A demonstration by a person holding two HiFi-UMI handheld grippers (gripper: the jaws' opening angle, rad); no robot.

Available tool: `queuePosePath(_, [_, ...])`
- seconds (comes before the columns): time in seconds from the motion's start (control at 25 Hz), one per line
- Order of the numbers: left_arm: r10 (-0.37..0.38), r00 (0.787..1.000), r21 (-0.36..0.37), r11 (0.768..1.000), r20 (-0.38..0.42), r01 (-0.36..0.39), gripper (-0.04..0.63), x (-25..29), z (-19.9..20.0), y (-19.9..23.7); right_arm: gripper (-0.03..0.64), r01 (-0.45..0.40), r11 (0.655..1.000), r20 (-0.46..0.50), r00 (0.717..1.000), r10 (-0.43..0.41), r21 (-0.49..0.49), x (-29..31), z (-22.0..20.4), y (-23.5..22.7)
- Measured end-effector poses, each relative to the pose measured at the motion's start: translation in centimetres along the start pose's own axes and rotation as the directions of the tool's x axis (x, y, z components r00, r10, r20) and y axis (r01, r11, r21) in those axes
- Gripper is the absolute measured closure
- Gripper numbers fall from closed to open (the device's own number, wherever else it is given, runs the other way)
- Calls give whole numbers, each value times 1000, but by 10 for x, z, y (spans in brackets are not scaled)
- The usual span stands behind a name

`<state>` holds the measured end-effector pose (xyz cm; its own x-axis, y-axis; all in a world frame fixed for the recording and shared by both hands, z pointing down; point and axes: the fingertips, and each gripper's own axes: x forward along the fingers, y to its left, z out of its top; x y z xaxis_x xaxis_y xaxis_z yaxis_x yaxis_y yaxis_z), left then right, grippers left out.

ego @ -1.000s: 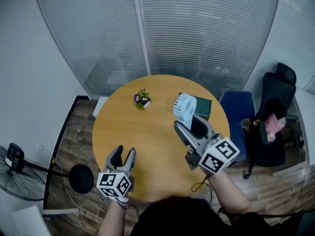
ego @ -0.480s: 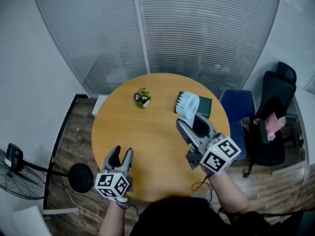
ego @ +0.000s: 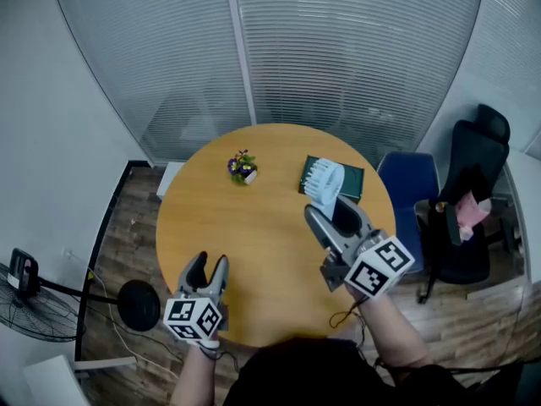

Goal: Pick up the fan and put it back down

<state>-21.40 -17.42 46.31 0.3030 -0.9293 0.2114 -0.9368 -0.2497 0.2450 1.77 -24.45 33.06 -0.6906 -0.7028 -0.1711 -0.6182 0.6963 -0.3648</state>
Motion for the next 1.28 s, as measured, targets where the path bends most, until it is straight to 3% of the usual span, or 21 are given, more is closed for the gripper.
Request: queuePosePath(1.28, [50, 999, -24, 998, -10, -50, 380, -8, -14, 6, 394, -36, 999, 12, 999, 36, 34, 2, -7, -6])
